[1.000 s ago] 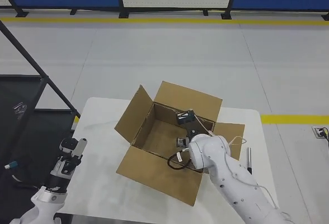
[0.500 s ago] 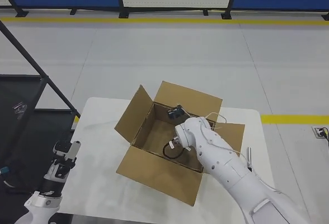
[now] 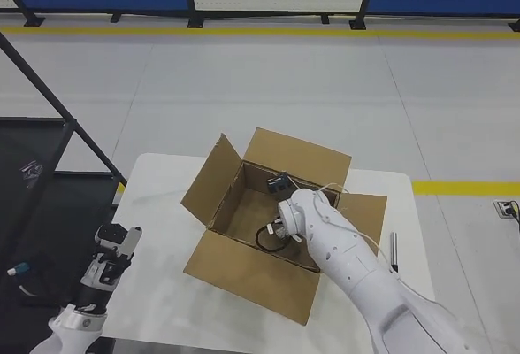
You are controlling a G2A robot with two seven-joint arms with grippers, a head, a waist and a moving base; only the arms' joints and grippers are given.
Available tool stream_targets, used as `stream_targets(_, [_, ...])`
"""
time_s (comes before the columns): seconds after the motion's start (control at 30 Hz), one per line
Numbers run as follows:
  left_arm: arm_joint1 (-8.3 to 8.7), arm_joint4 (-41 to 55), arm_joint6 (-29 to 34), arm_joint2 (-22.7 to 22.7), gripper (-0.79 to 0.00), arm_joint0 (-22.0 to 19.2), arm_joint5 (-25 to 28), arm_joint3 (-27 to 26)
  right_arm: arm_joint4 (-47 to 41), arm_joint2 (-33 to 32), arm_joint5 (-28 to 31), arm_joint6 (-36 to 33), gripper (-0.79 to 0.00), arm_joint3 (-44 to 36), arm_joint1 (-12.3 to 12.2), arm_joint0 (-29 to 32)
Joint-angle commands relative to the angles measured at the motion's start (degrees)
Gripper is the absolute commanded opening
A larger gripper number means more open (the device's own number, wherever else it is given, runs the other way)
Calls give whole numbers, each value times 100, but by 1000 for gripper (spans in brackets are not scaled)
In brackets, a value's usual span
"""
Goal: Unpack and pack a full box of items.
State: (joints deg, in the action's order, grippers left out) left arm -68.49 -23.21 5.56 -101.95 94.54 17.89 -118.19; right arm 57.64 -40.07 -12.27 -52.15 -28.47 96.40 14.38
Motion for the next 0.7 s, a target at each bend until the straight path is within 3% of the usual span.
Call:
stream_targets(0.0, [-3, -18, -14, 10, 0, 16, 10, 0, -18, -4, 22, 26, 0, 71, 32, -24])
stream_targets(0.3, [-16, -26, -83, -9, 0, 82, 54, -1, -25, -67, 222, 204, 0, 100, 102, -68])
stream_targets(0.53, [-25, 12, -123, -34, 0, 111, 78, 35, 117, -163, 1048, -216, 0, -142, -48, 59])
stream_targets(0.67, [-29, 29, -112, -29, 0, 106, 92, 49, 260, -324, 1201, -299, 0, -536, -222, 312])
